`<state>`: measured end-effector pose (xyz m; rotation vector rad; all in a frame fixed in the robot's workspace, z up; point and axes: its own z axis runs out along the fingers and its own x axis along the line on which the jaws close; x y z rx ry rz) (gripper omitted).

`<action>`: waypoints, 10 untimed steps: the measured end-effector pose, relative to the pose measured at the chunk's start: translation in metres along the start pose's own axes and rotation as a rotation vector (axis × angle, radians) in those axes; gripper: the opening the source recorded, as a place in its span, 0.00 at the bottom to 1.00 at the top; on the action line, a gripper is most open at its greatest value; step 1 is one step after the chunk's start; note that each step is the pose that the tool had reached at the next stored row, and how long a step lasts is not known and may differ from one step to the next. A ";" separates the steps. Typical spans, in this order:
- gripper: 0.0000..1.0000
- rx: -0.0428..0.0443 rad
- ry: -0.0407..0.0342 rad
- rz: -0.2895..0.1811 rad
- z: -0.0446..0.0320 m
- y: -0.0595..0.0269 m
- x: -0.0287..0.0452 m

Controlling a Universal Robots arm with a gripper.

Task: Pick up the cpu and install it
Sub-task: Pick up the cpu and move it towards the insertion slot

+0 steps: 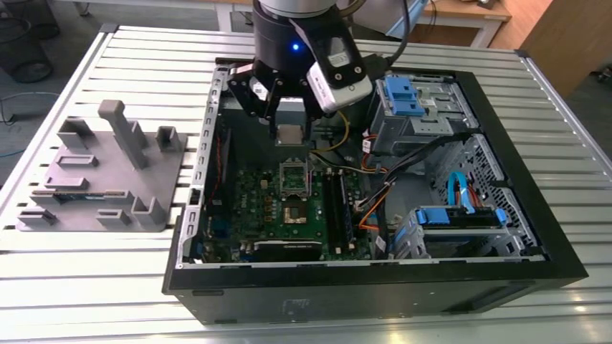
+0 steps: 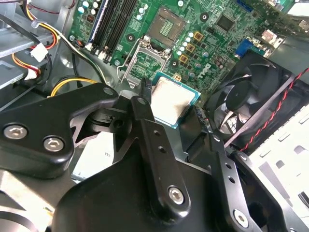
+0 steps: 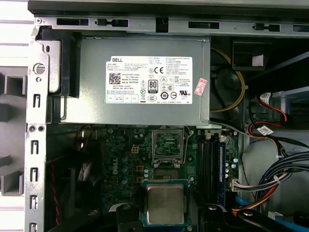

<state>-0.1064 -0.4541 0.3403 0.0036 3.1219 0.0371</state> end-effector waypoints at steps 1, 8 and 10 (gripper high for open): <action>0.47 0.0000 0.0001 0.000 0.0000 0.0000 -0.0005; 0.47 -0.0001 0.0000 0.000 0.0013 0.0000 -0.0073; 0.47 0.0000 0.0001 0.000 0.0025 -0.0002 -0.0082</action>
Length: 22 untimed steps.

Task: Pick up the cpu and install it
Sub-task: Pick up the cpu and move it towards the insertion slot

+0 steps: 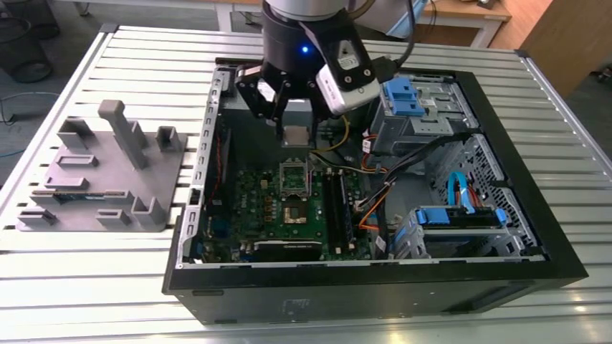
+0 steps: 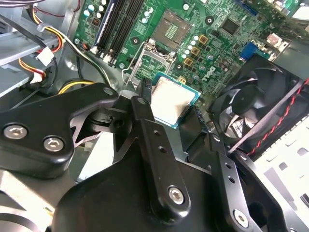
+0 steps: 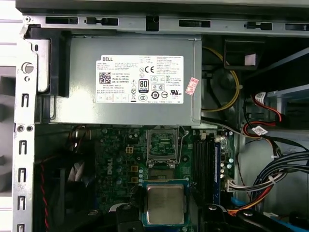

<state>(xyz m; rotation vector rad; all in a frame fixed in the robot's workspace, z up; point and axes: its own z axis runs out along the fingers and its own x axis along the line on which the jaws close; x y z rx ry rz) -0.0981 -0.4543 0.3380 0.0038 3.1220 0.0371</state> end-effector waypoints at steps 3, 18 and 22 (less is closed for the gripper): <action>0.47 0.0001 0.0000 0.000 0.0026 -0.0010 -0.0004; 0.47 0.0001 0.0001 0.000 0.0287 -0.0085 -0.0002; 0.47 0.0001 0.0011 0.000 0.0351 -0.0095 -0.0013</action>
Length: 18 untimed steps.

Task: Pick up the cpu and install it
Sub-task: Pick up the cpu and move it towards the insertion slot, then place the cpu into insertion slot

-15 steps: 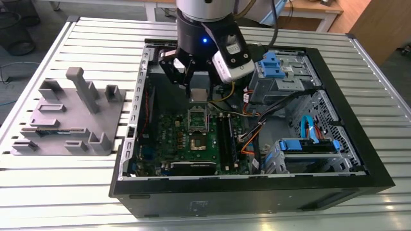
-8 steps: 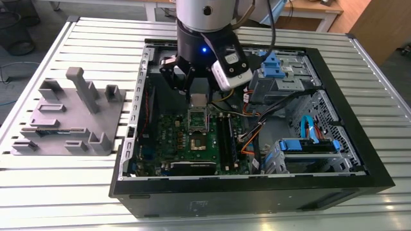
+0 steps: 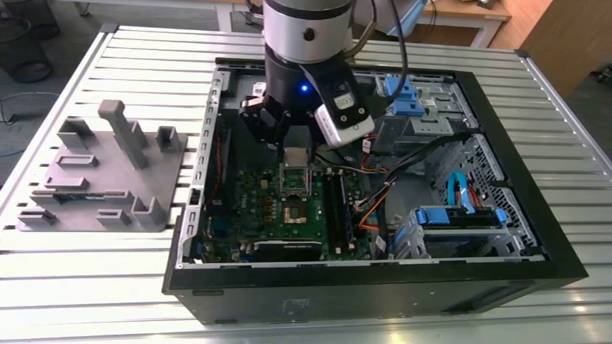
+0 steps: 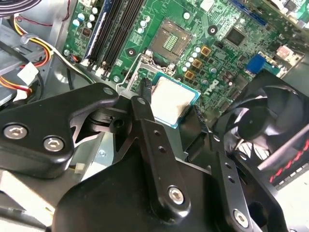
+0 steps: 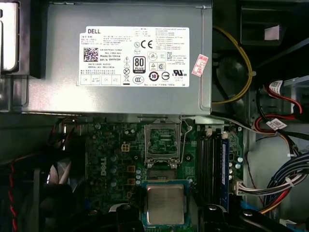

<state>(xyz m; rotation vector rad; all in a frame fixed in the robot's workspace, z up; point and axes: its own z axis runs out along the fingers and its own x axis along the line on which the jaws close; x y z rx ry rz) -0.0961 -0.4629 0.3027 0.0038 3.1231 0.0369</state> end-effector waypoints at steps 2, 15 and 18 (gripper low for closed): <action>0.47 0.0000 0.0007 0.000 0.0032 -0.0007 -0.0007; 0.47 -0.0003 0.0022 0.000 0.0130 -0.0028 -0.0014; 0.47 -0.0001 0.0023 0.000 0.0140 -0.0036 -0.0014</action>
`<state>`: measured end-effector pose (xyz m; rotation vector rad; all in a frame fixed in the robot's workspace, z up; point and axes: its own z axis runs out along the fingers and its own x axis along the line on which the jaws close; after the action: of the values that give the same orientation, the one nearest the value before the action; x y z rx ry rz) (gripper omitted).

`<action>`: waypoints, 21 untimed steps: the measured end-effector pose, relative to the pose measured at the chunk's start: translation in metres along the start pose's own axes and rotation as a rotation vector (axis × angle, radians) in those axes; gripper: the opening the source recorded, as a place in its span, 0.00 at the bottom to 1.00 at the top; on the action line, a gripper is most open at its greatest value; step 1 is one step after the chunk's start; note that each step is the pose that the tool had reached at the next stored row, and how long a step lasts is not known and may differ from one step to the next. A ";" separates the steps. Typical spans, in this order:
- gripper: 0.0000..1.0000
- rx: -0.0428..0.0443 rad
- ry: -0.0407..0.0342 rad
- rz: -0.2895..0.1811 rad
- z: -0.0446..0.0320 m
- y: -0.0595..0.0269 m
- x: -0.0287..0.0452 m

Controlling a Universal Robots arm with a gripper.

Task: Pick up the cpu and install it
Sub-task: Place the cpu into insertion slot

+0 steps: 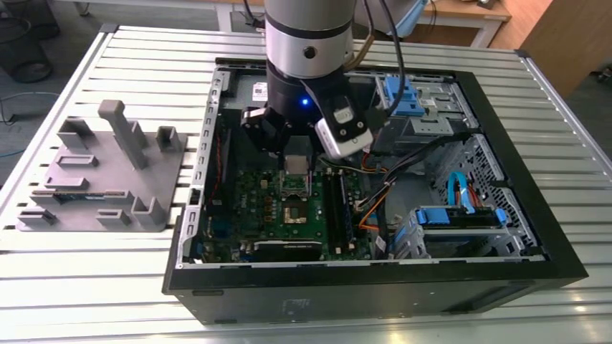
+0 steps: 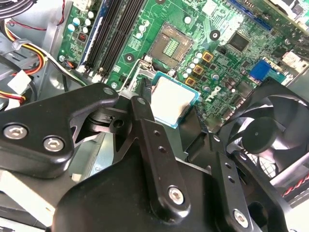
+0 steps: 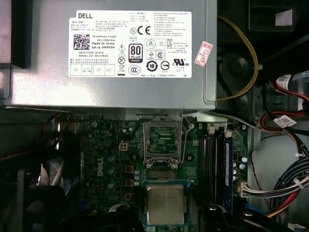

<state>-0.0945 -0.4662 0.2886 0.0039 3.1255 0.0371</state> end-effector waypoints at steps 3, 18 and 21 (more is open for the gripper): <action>0.47 0.0001 0.0001 0.000 0.0014 -0.0010 0.0000; 0.47 0.0000 0.0000 0.000 0.0059 -0.0032 0.0000; 0.47 -0.0001 -0.0001 0.000 0.0075 -0.0044 0.0001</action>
<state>-0.0945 -0.4704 0.2811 0.0040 3.1254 0.0372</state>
